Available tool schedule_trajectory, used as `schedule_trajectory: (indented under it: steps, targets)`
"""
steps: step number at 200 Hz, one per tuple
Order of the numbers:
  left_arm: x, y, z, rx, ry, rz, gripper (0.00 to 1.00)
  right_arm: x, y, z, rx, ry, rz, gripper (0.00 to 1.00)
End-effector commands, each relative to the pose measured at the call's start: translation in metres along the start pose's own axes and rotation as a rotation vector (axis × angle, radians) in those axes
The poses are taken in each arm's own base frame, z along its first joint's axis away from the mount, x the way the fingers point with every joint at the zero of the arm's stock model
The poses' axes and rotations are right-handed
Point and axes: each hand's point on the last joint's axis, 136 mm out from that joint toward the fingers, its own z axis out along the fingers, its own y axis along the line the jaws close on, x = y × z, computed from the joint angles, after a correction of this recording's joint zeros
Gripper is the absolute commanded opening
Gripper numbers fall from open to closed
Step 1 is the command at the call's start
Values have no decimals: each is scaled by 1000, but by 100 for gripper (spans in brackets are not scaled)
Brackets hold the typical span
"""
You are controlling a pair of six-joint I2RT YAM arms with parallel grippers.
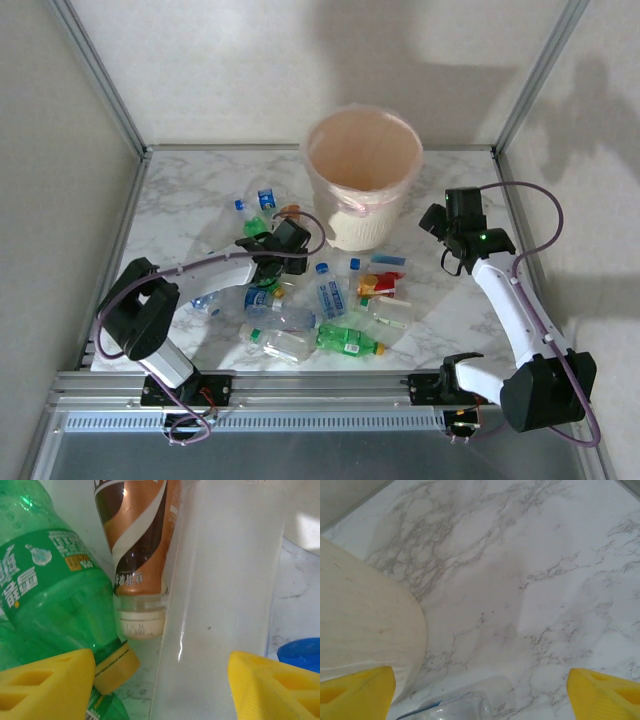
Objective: Put the plastic bottles in the bin
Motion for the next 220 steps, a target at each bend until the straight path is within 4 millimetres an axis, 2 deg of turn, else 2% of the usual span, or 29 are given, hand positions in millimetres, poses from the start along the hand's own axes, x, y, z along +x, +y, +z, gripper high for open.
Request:
schedule_trajectory:
  steps: [1, 22, 42, 95, 131, 183, 220]
  targets:
    - [2, -1, 4, 9, 43, 44, 69, 1, 2, -6, -11, 15, -14, 89]
    - [3, -10, 3, 45, 53, 45, 69, 1, 2, -6, -9, 16, -13, 89]
    - [5, -15, 6, 58, 69, 58, 69, 2, 4, -6, -19, 18, -8, 84]
    - [15, -27, 14, 84, 106, 69, 73, 4, 6, -10, -37, 24, 3, 85]
    - [13, -30, 12, 95, 98, 63, 77, 8, 4, -9, -34, 32, 6, 89]
    - [26, -30, 21, 96, 140, 65, 79, 10, 5, -10, -45, 34, 12, 92]
    - [27, -31, 26, 91, 141, 59, 76, 11, 5, -11, -45, 36, 8, 93]
